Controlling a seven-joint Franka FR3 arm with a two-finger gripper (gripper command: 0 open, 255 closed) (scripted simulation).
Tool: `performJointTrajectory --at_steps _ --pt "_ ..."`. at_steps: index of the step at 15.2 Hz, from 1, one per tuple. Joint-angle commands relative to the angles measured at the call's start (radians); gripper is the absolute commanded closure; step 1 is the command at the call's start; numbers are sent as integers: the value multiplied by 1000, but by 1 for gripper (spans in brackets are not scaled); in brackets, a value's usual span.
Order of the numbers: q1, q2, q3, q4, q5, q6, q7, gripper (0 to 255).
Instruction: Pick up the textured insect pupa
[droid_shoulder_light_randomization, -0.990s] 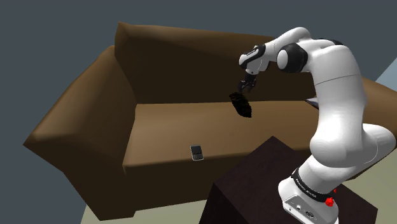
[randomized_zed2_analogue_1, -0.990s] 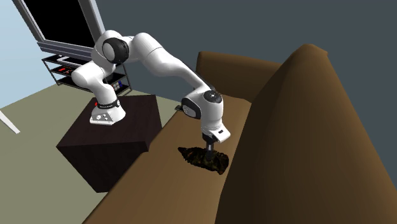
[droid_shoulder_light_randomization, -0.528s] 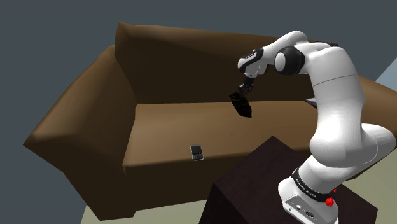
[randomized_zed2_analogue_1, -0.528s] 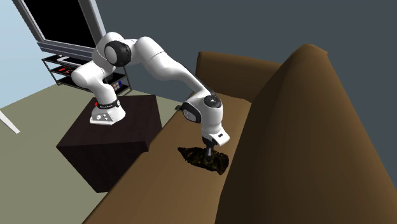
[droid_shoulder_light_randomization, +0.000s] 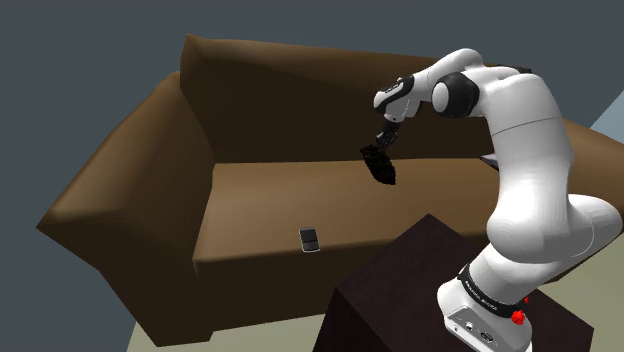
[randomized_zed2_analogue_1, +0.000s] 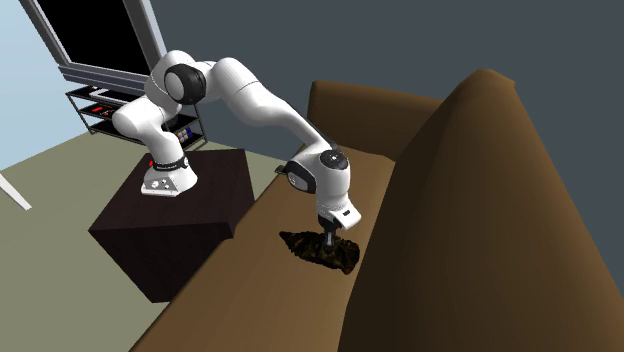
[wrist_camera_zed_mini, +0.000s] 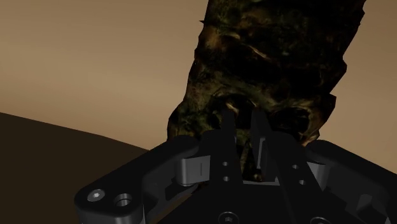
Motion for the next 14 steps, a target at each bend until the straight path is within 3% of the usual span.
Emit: performJointTrajectory --at_steps 1,14 --pt "1 -7 -1 -2 -1 -6 0 255" --pt "13 -110 -22 3 -26 -114 14 255"
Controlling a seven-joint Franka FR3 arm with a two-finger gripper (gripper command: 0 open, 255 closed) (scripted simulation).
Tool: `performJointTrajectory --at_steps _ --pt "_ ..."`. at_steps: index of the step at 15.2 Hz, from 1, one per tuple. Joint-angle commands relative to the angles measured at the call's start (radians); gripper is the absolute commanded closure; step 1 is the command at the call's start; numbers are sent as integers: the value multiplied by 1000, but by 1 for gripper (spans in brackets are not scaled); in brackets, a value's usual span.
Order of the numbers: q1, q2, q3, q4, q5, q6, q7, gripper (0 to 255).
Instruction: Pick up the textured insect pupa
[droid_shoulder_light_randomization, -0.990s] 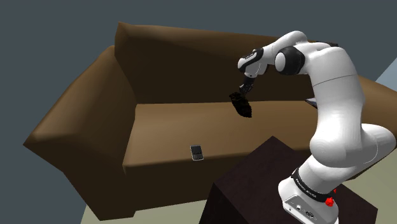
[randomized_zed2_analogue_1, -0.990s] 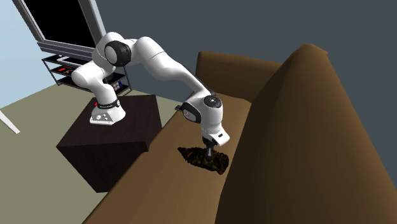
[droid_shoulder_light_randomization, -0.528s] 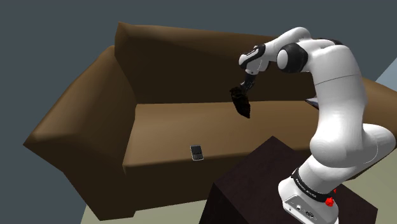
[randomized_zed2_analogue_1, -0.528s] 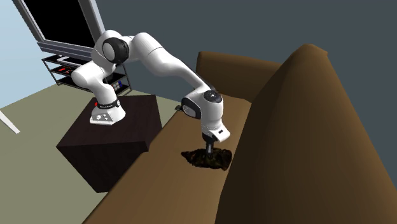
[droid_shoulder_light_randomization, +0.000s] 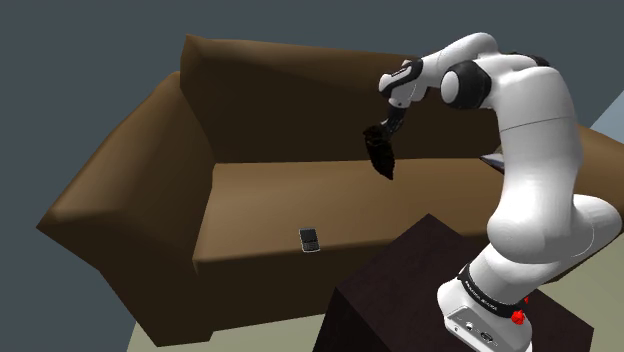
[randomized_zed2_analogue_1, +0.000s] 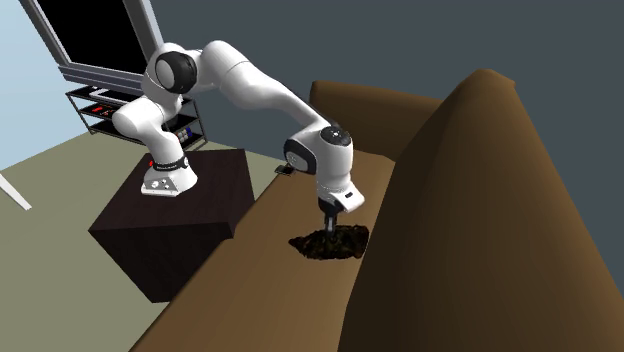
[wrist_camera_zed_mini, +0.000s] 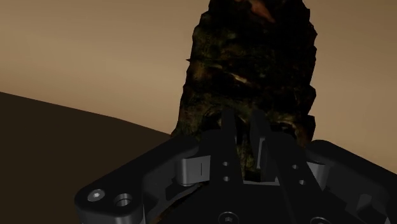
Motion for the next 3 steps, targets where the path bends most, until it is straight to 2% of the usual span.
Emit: performJointTrajectory --at_steps 1,3 --pt "3 -17 -3 0 -4 -14 3 255" --pt "3 -18 -3 1 -4 -16 3 255"
